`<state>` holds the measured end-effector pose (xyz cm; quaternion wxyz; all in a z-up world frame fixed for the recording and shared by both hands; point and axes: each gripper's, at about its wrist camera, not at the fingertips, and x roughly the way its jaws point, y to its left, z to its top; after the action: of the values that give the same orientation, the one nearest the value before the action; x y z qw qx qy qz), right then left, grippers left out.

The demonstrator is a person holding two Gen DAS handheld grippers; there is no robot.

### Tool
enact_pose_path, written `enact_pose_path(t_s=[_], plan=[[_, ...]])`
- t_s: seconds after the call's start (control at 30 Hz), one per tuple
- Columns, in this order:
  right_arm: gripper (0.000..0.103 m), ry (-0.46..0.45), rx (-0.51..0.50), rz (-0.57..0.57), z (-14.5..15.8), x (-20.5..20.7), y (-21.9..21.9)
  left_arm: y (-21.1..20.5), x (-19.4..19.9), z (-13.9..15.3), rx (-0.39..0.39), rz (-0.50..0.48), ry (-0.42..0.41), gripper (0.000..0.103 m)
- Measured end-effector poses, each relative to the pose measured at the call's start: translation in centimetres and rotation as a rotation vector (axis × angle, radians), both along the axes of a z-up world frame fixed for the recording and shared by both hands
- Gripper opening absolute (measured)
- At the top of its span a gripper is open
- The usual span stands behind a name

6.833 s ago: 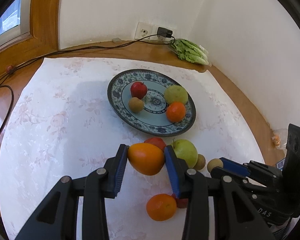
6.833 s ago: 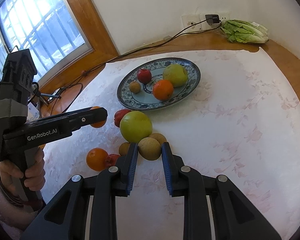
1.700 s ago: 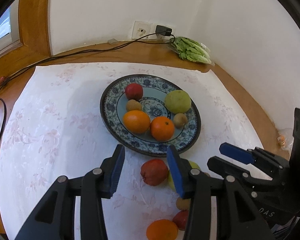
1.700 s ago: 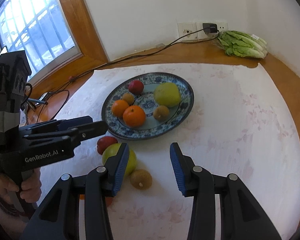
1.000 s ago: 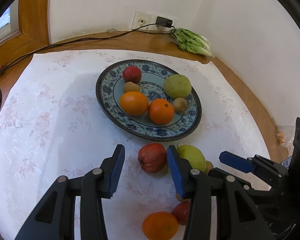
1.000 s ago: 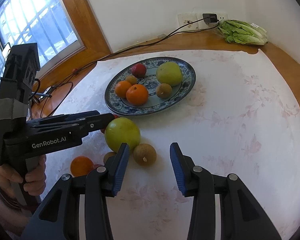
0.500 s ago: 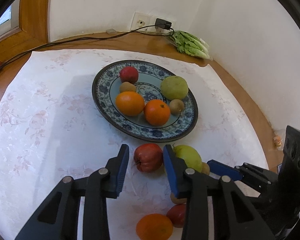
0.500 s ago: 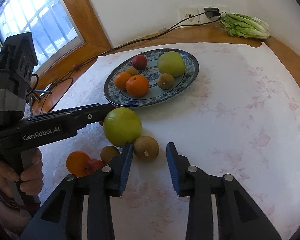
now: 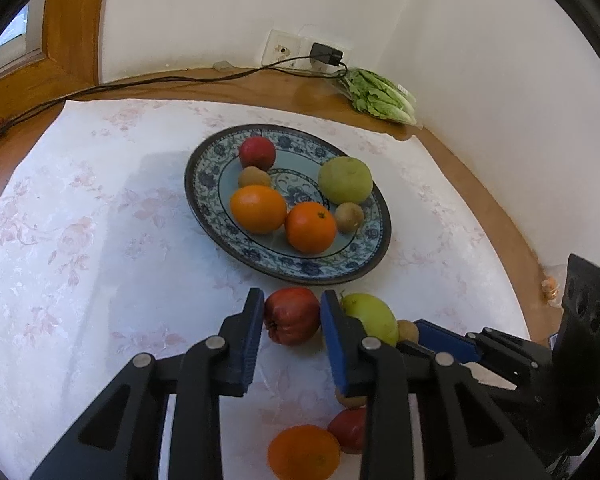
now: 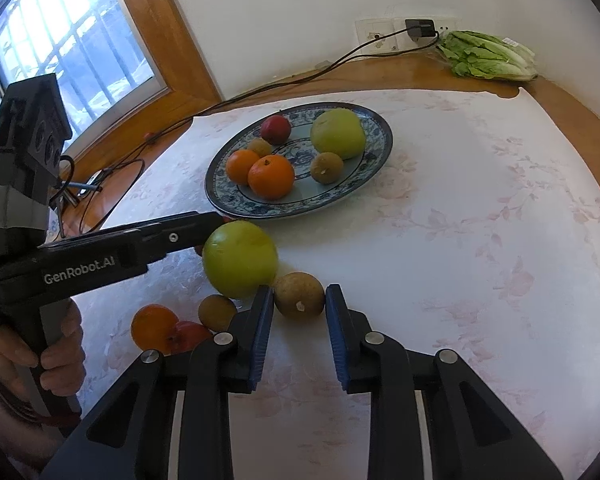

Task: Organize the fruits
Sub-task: 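Grasp the dark red apple with the left tool while the right tool grasps a brown kiwi, then carry the red apple and brown kiwi with both tools onto the plate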

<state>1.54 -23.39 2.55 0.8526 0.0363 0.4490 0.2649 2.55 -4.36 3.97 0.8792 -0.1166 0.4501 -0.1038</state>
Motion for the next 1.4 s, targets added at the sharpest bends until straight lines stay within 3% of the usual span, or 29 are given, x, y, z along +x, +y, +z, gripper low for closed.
enact_pose_path(t_s=[0.2, 0.5, 0.73, 0.93, 1.4], plan=[[0.028, 0.0, -0.002, -0.013, 0.1, 0.2, -0.2, 0.8, -0.4, 0.4, 0.05, 0.031, -0.01, 0.025], [0.028, -0.009, 0.0, -0.034, 0.6, -0.2, -0.6, 1.5, -1.1, 0.4, 0.05, 0.038, -0.018, 0.025], [0.028, -0.007, 0.011, -0.036, 0.4, -0.2, -0.9, 1.0, -0.8, -0.3, 0.068, 0.054, 0.011, 0.035], [0.028, -0.003, 0.015, -0.044, 0.3, -0.1, -1.0, 1.0, -0.5, -1.4, 0.044, 0.057, 0.049, 0.034], [0.028, -0.001, 0.013, -0.054, 0.3, 0.0, -1.1, 1.8, -1.2, -0.4, 0.034, 0.053, 0.018, 0.033]])
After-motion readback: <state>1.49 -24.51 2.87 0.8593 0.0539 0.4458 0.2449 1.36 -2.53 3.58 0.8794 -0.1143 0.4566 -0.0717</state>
